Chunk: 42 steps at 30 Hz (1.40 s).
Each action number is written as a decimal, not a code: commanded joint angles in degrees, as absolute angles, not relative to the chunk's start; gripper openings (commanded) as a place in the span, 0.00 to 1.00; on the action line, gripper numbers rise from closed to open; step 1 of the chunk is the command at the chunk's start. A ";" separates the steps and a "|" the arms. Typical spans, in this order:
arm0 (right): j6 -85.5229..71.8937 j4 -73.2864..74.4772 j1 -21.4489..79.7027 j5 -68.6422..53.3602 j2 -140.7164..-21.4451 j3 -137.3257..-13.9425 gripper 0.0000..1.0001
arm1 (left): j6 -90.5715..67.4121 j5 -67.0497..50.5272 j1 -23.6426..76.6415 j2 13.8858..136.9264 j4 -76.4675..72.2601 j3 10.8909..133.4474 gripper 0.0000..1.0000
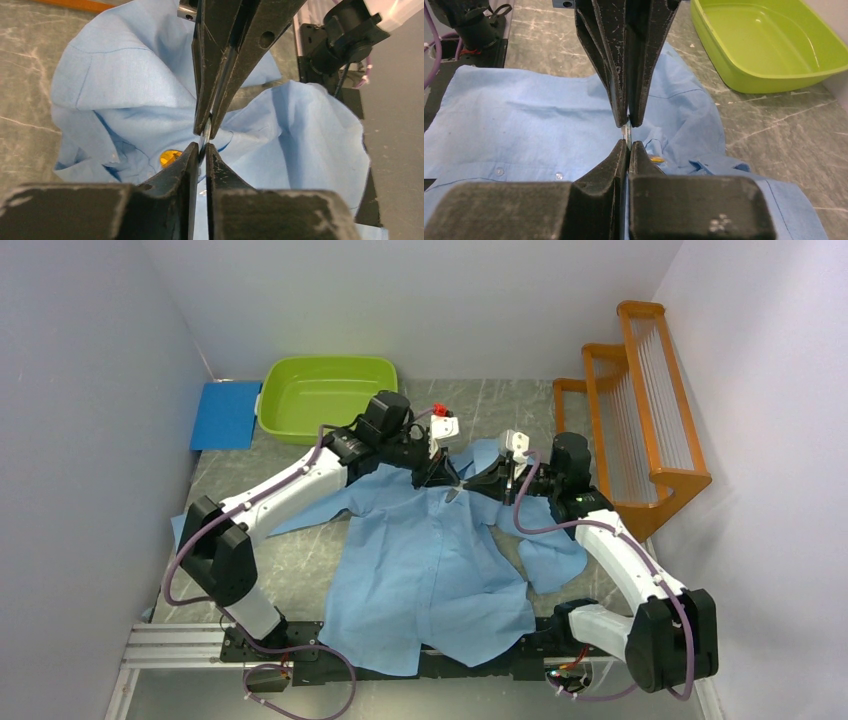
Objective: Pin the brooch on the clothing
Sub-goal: Pin the brooch to the clothes.
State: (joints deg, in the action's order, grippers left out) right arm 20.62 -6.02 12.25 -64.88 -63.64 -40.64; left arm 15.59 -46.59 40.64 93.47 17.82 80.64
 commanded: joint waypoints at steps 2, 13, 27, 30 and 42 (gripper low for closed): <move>18.86 -11.29 12.59 -65.50 -61.98 -40.74 0.00 | 16.70 -40.34 40.76 88.31 14.97 79.08 0.36; 4.48 -26.65 12.62 -64.21 -58.41 -35.41 0.00 | 8.64 -32.53 40.76 74.84 -10.99 58.92 0.52; 3.12 -27.56 12.57 -66.60 -55.04 -36.31 0.00 | 1.50 -43.92 40.86 81.05 -34.90 54.43 0.42; 3.17 -27.38 12.60 -66.47 -54.86 -36.64 0.00 | 1.14 -44.97 40.85 82.35 -34.13 55.63 0.41; 2.95 -27.63 12.58 -66.24 -54.67 -36.45 0.00 | 3.30 -46.93 41.66 83.77 -29.82 56.90 0.33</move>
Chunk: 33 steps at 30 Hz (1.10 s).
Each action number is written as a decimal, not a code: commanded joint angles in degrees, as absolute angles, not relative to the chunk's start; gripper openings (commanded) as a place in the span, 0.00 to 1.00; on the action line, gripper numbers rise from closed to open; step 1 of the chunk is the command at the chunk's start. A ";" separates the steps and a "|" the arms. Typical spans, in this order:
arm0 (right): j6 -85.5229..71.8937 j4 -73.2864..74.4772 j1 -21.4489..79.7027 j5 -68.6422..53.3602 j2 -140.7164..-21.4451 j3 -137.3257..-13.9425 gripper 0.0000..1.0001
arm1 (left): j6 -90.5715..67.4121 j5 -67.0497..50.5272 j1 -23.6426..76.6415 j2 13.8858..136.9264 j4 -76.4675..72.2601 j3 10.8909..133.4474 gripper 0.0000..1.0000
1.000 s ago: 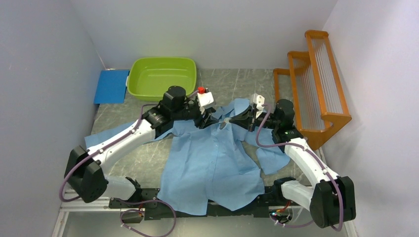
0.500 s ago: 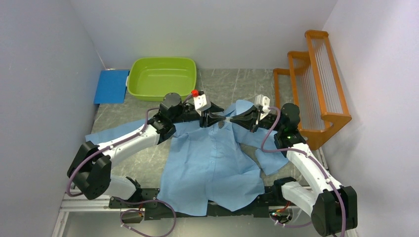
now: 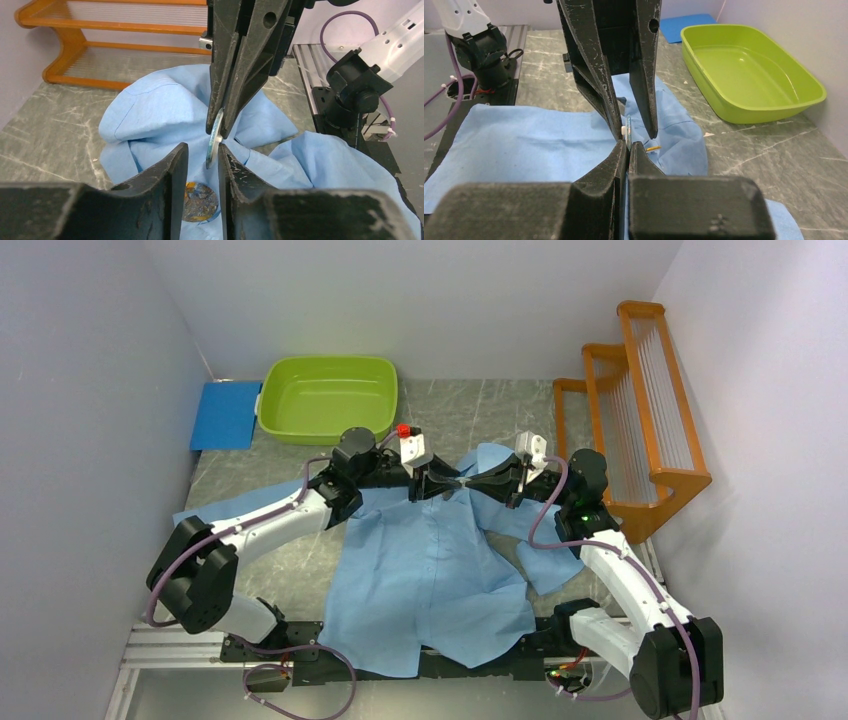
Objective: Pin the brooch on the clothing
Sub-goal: Pin the brooch to the clothes.
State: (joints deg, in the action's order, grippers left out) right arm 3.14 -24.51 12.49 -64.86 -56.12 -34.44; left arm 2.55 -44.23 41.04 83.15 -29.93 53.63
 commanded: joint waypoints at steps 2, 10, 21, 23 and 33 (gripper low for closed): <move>2.88 -27.72 12.63 -66.10 -54.58 -36.37 0.00 | 4.01 -47.16 41.91 84.20 -29.00 57.52 0.29; 5.64 -23.39 12.59 -65.08 -54.84 -37.83 0.00 | 6.88 -47.44 42.51 84.06 -24.31 58.62 0.03; 3.35 -26.88 12.62 -66.17 -54.49 -37.24 0.00 | 9.29 -43.43 42.49 81.13 -22.52 55.03 0.37; 3.20 -26.81 12.59 -66.11 -54.58 -37.24 0.00 | 8.88 -44.26 42.59 81.53 -22.82 55.59 0.32; 5.02 -22.71 12.62 -64.79 -54.46 -37.86 0.29 | 7.58 -45.76 42.58 82.29 -22.81 57.42 0.03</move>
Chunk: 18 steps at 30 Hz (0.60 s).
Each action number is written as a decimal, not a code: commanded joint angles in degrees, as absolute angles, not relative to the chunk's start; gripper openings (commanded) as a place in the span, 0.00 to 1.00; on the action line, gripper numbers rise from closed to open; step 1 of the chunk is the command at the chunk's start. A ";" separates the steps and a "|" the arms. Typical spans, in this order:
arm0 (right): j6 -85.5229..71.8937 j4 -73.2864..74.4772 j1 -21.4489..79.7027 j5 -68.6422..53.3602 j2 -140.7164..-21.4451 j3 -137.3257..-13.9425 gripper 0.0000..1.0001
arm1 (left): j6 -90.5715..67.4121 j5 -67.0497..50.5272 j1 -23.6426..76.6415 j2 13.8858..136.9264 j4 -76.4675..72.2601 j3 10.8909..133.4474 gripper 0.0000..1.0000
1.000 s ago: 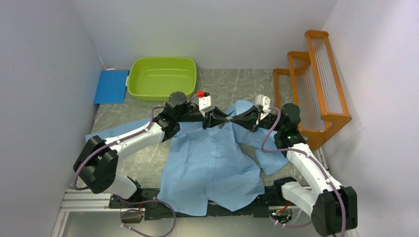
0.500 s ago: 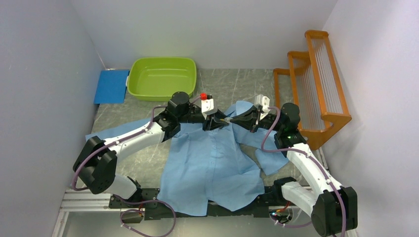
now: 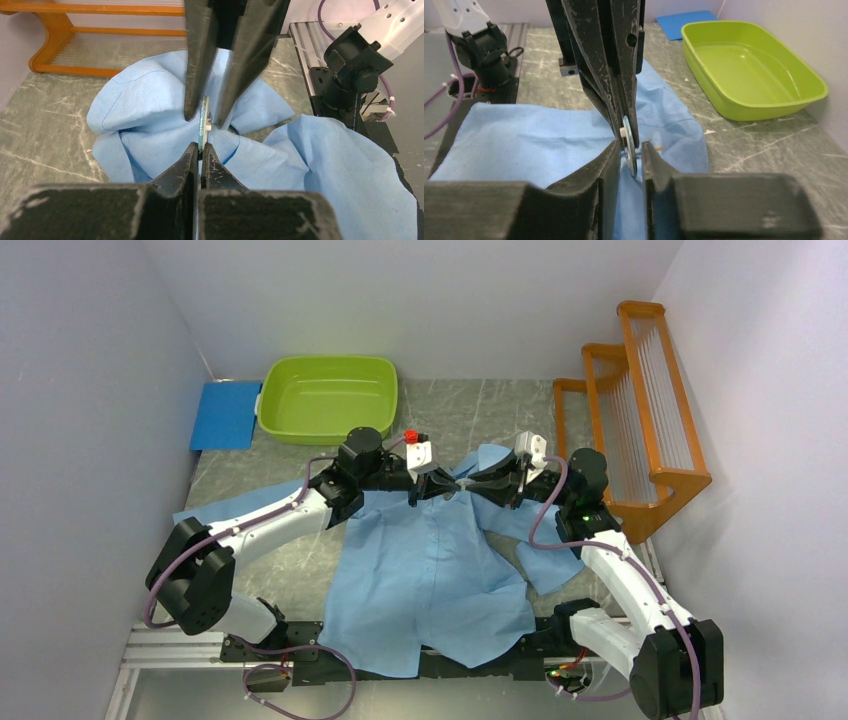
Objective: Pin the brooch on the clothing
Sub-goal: Pin the brooch to the clothes.
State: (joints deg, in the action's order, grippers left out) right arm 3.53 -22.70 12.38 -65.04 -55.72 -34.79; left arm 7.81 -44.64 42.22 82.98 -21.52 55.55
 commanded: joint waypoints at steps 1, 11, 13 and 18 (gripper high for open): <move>5.96 -20.91 12.60 -64.33 -54.18 -38.10 0.43 | 7.67 -45.56 42.60 82.01 -22.40 57.44 0.02; 16.11 -12.46 12.58 -58.57 -45.91 -33.64 0.66 | 12.25 -44.80 42.61 79.94 -14.68 59.12 0.03; 17.23 -11.02 12.54 -58.34 -45.59 -33.69 0.62 | 12.74 -44.83 42.58 79.73 -13.81 59.39 0.03; 18.57 -8.76 12.56 -58.32 -46.65 -34.98 0.48 | 13.35 -44.57 42.62 79.54 -12.49 60.14 0.03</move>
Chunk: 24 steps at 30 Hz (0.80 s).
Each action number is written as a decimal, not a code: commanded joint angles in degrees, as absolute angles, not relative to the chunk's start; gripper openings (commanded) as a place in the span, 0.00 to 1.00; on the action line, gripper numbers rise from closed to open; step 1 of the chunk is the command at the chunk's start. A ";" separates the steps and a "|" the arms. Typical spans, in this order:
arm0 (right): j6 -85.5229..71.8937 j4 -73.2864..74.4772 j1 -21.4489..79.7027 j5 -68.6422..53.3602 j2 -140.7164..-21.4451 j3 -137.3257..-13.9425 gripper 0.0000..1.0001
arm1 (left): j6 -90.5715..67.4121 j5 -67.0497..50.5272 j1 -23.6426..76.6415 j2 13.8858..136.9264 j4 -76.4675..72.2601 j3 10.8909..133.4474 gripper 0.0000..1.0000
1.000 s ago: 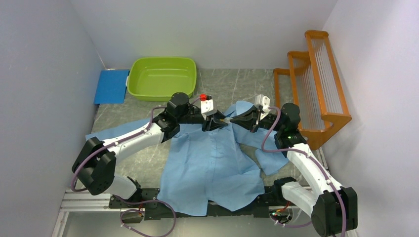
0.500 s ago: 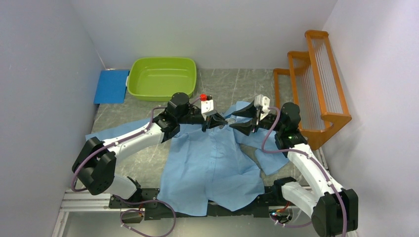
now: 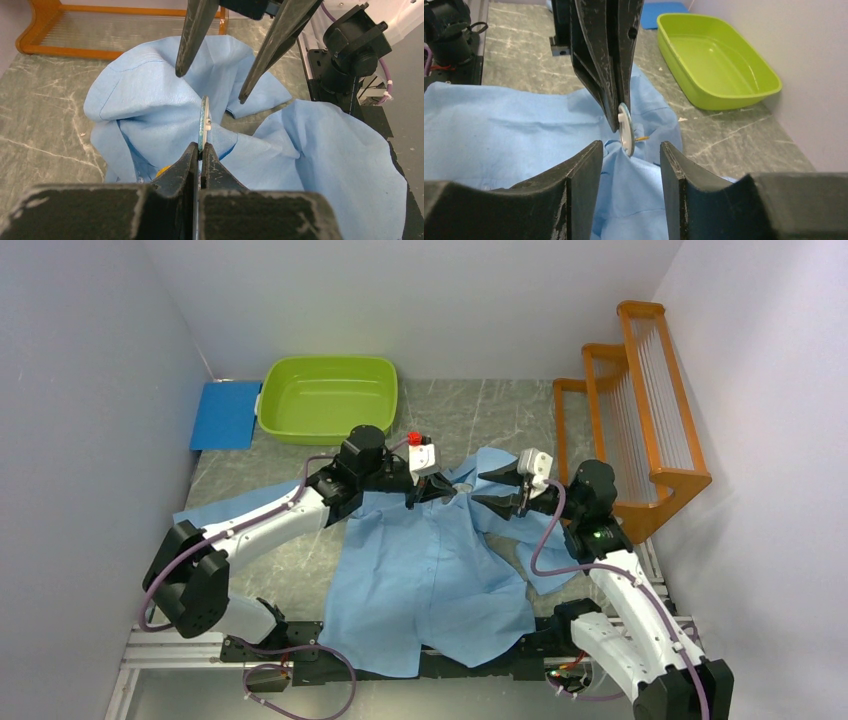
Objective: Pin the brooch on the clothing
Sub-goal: Pin the brooch to the clothes.
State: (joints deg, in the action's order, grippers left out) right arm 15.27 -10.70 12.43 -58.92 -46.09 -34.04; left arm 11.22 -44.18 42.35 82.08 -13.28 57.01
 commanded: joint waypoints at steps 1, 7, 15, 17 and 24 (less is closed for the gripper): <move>18.48 -8.83 12.53 -58.61 -47.05 -35.16 0.48 | 13.48 -44.61 42.61 79.52 -12.21 60.27 0.03; 16.94 -10.57 12.57 -60.85 -50.71 -36.78 0.48 | 13.54 -44.75 42.78 79.28 -12.02 60.29 0.03; 14.02 -14.09 13.80 -62.51 -54.44 -38.51 0.42 | 14.02 -44.65 43.28 79.52 -10.92 60.91 0.03; 13.98 -13.91 14.28 -62.49 -55.05 -39.06 0.38 | 14.13 -44.52 43.40 79.54 -10.90 60.98 0.03; 13.81 -11.75 14.69 -57.50 -54.75 -39.76 0.22 | 15.29 -41.53 43.75 79.10 -8.86 61.66 0.03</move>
